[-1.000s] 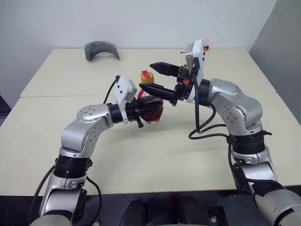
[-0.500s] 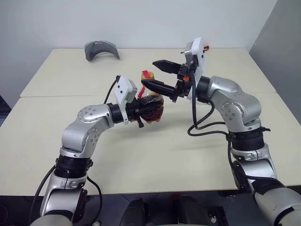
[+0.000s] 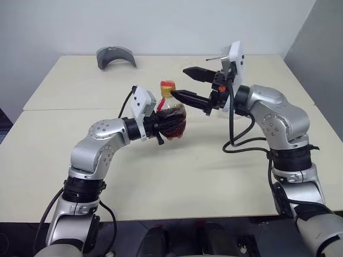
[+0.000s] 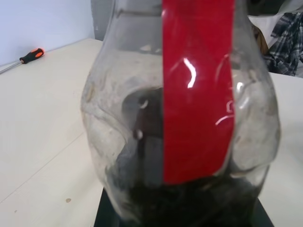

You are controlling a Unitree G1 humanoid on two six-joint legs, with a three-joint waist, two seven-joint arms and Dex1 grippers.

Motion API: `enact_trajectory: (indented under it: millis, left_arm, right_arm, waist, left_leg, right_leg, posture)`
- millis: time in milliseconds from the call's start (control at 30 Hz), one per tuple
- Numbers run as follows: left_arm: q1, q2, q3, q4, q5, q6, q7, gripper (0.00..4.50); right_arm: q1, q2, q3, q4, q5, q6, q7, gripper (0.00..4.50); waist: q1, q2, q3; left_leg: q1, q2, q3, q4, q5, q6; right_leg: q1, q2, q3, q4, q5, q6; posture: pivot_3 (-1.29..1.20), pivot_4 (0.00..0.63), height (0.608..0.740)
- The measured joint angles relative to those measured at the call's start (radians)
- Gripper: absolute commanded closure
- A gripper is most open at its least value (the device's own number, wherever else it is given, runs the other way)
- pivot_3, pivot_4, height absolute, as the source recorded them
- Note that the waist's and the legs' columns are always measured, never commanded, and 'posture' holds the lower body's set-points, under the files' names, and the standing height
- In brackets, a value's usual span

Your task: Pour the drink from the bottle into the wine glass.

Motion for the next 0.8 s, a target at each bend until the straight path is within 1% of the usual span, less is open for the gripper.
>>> enact_trajectory:
  millis: [200,367,433,567,667,800]
  left_arm:
    - [0.000,0.000,0.000,0.000,0.000,0.000,-0.008,3.76]
    - [0.000,0.000,0.000,0.000,0.000,0.000,-0.013,3.76]
    - [0.000,0.000,0.000,0.000,0.000,0.000,-0.015,3.76]
    - [-0.002,0.000,0.000,0.000,0.000,0.000,-0.015,3.76]
    - [-0.006,0.000,0.000,0.000,0.000,0.000,-0.016,3.76]
    - [-0.012,0.000,-0.001,0.001,0.000,0.000,-0.017,3.76]
  right_arm:
    - [0.020,-0.050,-0.014,0.006,0.000,0.004,0.003,0.00]
    - [0.023,-0.061,-0.020,0.007,0.001,0.005,0.004,0.00]
    - [0.040,-0.061,-0.026,-0.009,0.037,0.036,0.016,0.00]
    - [0.059,-0.036,-0.030,-0.084,0.137,0.121,0.032,0.00]
    - [0.057,-0.020,-0.028,-0.108,0.154,0.134,0.018,0.00]
    - [0.027,0.031,-0.018,-0.090,0.150,0.130,-0.009,0.00]
  waist:
    - [-0.001,0.000,0.000]
    - [-0.001,0.000,0.000]
    - [0.000,0.000,0.000]
    - [-0.002,0.000,0.000]
    - [0.000,0.000,0.000]
    - [-0.001,0.000,0.000]
  left_leg:
    - [0.000,0.000,0.000,0.000,0.000,0.000]
    - [0.000,0.000,0.000,0.000,0.000,0.000]
    - [0.000,0.000,0.000,0.000,0.000,0.000]
    - [0.000,0.000,0.000,0.000,0.000,0.000]
    - [0.000,0.000,0.000,0.000,0.000,0.000]
    - [0.000,0.000,0.000,0.000,0.000,0.000]
  right_leg:
    - [0.000,0.000,0.000,0.000,0.000,0.000]
    - [0.000,0.000,0.000,0.000,0.000,0.000]
    - [0.000,0.000,0.000,0.000,0.000,0.000]
    - [0.000,0.000,0.000,0.000,0.000,0.000]
    - [0.000,0.000,0.000,0.000,0.000,0.000]
    - [0.000,0.000,0.000,0.000,0.000,0.000]
  posture:
    - [0.00,0.150,0.740]
    - [0.00,0.150,0.740]
    - [0.00,0.150,0.740]
    - [0.00,0.150,0.740]
    - [0.00,0.150,0.740]
    - [0.00,0.150,0.740]
